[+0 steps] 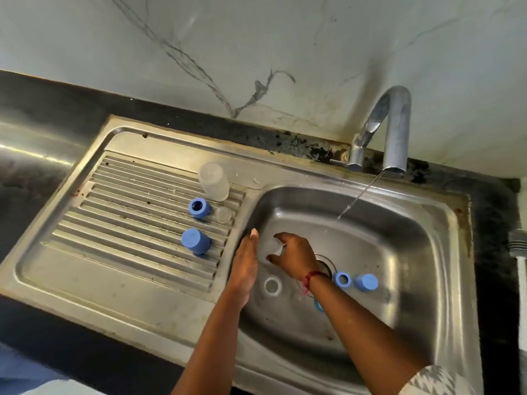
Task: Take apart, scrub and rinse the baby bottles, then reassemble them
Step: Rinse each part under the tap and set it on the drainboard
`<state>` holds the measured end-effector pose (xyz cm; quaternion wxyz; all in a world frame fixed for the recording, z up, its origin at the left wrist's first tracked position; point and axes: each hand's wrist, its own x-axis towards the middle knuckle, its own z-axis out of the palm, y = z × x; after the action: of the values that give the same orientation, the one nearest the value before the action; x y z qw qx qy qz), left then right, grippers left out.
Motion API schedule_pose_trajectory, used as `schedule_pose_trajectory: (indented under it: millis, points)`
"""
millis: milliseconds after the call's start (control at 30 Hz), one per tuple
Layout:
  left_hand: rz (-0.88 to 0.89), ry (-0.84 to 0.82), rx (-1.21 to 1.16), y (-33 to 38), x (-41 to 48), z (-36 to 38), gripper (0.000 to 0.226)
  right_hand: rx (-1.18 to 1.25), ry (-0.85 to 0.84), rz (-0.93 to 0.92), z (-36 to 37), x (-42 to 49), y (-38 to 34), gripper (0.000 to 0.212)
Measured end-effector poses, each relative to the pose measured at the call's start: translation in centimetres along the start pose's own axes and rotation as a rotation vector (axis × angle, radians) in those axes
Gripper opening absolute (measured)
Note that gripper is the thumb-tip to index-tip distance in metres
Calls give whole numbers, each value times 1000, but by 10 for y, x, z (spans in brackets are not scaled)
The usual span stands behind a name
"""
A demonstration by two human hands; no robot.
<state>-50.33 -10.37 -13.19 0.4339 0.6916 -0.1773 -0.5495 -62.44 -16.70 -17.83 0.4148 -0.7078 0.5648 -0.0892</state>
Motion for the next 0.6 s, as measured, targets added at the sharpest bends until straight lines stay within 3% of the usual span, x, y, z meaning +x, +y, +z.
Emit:
schedule_pose_trajectory:
  millis: [133,333,400,600]
  points:
    - [72,-13,67,9,-3,5,73,468,155,199,-19,-9,0,40]
    - [164,-92,152,24,-8,30,39,1227,190,401,-66,-31,25,23]
    - [169,-120,257,25,-7,46,33,1327,167,412,-78,-36,31,30]
    - [171,-252,490,37,1,92,68,1162,214,312,-108,-41,27,38]
